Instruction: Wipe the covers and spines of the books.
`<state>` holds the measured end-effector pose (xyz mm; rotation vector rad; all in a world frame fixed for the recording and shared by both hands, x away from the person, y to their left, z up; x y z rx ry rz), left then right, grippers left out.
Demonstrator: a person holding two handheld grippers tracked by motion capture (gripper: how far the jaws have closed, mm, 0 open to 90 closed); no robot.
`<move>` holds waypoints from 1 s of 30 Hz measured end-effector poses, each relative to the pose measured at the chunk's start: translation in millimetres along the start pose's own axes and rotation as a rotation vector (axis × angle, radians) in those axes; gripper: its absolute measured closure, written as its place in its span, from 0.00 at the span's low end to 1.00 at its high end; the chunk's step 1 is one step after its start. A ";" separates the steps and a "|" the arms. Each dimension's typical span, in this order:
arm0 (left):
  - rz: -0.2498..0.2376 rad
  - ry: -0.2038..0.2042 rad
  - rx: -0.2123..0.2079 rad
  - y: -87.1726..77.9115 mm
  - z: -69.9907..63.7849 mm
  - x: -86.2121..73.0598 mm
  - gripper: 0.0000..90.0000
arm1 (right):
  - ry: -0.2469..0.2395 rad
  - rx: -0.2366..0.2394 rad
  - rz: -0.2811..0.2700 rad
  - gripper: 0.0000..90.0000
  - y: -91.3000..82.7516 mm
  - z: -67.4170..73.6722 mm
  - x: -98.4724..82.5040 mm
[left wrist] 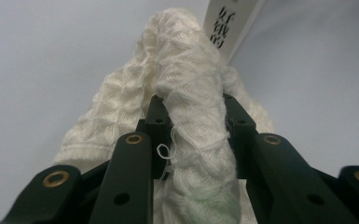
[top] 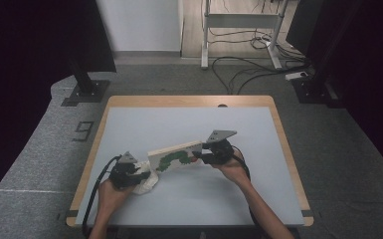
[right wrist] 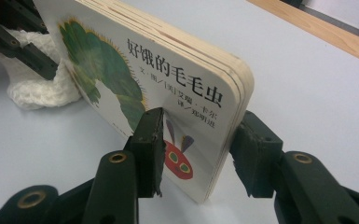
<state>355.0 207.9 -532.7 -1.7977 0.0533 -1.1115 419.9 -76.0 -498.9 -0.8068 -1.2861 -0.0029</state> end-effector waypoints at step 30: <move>-0.112 0.077 0.034 -55.8 -12.5 42.1 0.77 | -0.001 0.001 0.002 0.61 -1.0 1.4 -0.9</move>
Point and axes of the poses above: each handheld gripper's, and its own axes: y roughly forward along the jaws, x roughly out of its top, z roughly to its left, the point moved 5 cm from there along y, roughly forward along the jaws, and after that the axes turned 2 degrees about y, right-handed, at the moved point
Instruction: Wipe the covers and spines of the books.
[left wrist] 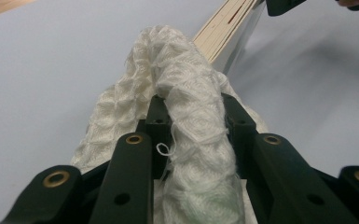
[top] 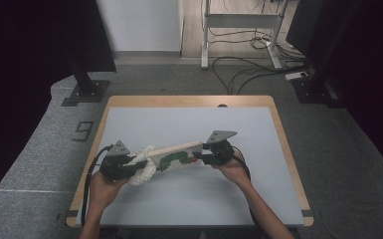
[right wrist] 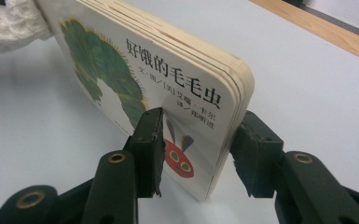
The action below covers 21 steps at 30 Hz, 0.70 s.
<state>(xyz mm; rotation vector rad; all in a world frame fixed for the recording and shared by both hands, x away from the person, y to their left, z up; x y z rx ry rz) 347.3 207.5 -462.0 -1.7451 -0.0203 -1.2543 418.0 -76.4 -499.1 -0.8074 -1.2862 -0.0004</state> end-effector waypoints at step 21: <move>0.071 -0.058 -0.044 39.9 5.1 -38.2 0.76 | 0.002 0.002 -0.002 0.61 0.2 0.0 -0.4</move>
Point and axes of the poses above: each handheld gripper's, and its own axes: y roughly forward along the jaws, x roughly out of its top, z roughly to its left, the point moved 5 cm from there along y, roughly forward along the jaws, and after that the axes turned 2 degrees about y, right-handed, at the moved point
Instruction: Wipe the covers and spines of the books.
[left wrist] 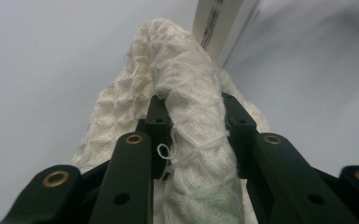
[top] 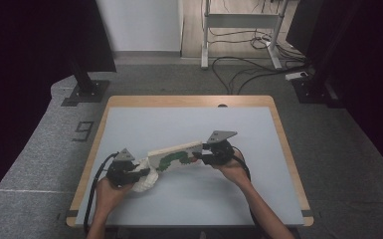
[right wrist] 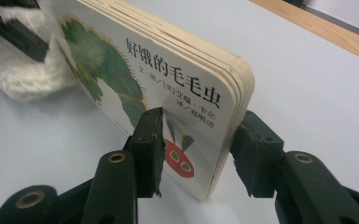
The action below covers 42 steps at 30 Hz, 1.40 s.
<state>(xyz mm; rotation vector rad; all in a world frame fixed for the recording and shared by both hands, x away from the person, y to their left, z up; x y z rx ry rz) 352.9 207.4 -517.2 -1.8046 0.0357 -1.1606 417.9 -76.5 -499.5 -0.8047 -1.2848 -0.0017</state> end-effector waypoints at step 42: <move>-0.071 0.043 -0.013 -45.5 -4.7 30.9 0.76 | 0.003 0.001 -0.007 0.59 0.5 0.8 -1.1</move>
Point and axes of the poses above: each handheld gripper's, and its own axes: y roughly forward along the jaws, x roughly out of its top, z roughly to its left, the point moved 5 cm from there along y, roughly forward along the jaws, and after that the axes turned 2 degrees about y, right-handed, at the moved point
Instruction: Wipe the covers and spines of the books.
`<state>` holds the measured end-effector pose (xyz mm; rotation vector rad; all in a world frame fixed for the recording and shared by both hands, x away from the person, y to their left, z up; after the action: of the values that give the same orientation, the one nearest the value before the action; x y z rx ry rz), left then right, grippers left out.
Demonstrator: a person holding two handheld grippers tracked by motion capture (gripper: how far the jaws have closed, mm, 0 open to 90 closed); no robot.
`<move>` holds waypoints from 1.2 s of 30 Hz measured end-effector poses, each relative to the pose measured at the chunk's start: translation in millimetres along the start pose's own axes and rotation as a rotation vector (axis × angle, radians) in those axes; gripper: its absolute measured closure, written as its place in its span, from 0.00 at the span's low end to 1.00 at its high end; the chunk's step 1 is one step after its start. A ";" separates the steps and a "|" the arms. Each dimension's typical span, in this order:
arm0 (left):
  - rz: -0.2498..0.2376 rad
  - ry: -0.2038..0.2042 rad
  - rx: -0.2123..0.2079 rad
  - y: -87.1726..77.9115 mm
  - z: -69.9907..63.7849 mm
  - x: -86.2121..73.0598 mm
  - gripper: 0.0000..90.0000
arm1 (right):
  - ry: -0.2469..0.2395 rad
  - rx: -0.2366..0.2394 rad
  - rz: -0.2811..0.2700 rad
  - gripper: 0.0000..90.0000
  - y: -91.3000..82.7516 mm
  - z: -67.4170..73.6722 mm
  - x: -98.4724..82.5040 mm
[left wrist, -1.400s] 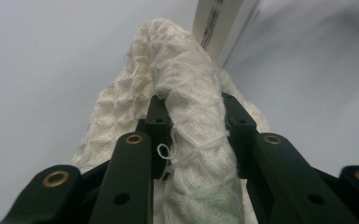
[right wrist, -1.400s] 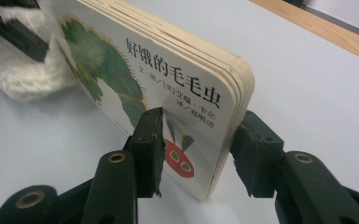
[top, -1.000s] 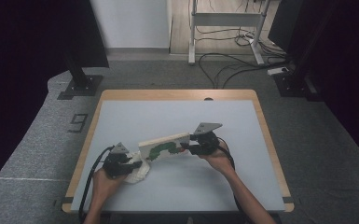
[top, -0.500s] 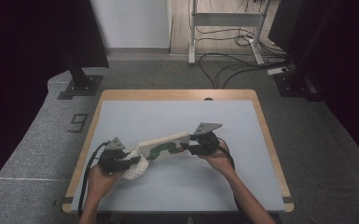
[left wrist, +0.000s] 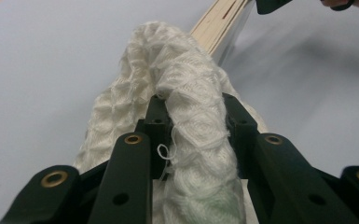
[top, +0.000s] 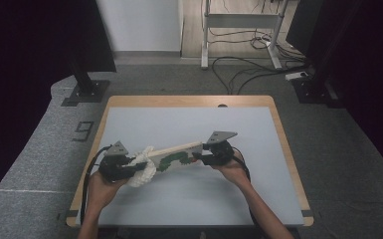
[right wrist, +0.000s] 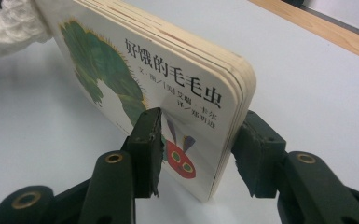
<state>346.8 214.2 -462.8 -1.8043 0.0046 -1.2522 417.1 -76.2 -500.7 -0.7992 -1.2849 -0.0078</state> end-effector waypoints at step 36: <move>-0.019 -0.145 0.180 16.4 104.2 -7.9 0.69 | 0.014 0.009 -0.002 0.59 0.7 -0.7 -0.5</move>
<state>428.2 277.5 -486.8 -1.7376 -0.2011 -1.0956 417.8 -76.2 -501.6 -0.7888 -1.2717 -0.0092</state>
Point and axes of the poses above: each handheld gripper's, and its own axes: y roughly forward along the jaws, x roughly out of its top, z roughly to its left, the point moved 5 cm from there along y, roughly forward along the jaws, and after that the axes turned 2 degrees about y, right-handed, at the moved point
